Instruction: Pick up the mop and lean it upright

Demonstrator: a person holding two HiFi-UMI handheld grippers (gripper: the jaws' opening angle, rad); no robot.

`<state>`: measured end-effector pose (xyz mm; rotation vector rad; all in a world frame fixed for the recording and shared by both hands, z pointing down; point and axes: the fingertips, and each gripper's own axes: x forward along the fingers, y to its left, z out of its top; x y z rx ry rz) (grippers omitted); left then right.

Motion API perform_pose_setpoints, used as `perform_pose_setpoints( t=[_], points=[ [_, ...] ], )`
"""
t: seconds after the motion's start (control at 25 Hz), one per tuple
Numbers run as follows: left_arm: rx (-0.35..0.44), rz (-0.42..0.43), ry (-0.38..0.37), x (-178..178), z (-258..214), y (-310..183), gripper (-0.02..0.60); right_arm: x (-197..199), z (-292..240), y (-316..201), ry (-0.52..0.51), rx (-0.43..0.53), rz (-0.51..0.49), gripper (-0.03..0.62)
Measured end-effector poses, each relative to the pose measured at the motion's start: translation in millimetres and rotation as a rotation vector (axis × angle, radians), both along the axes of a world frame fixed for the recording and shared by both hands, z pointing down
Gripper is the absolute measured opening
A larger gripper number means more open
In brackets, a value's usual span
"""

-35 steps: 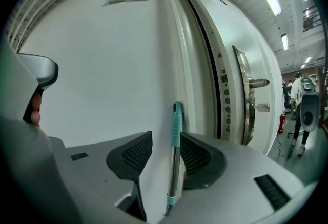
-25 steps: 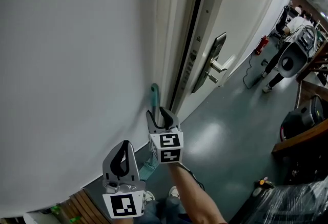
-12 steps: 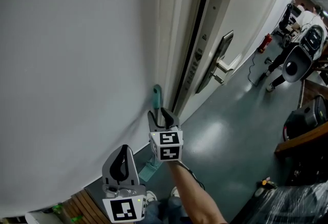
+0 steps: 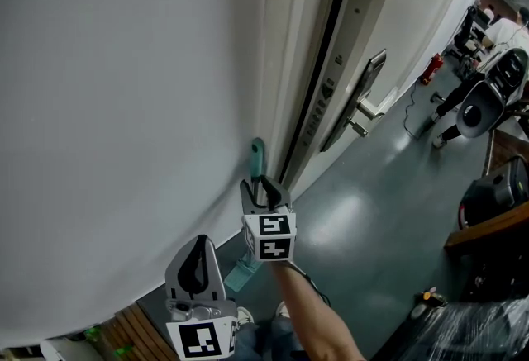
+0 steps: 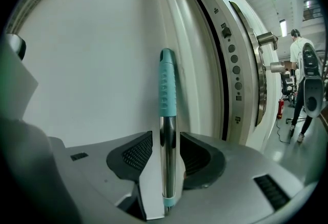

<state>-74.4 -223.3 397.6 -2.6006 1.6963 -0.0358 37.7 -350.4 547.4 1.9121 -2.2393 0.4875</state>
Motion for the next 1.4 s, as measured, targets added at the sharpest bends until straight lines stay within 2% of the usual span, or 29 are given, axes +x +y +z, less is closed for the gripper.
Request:
perform_pose_setpoints(
  t=[0.04,0.16,0.32,0.8,1.4],
  points=[
    [-0.003,-0.002,-0.001,-1,1,0,0.012,1,0,0,0.0,0.002,0.005,0.175],
    [-0.008,-0.004,-0.004,-2,3,0,0.012,2,0,0,-0.001,0.011,0.02,0.103],
    [-0.033,-0.008,0.005,-3,8,1,0.012,2,1,-2,0.007,0.014,0.015,0.101],
    [-0.019,-0.016,-0.011,-5,8,0,0.012,3,-1,5,0.008,0.025,0.007,0.097],
    [-0.002,-0.008,-0.008,-1,-2,7,0.012,3,-8,45,0.011,0.042,-0.015,0.095]
  ],
)
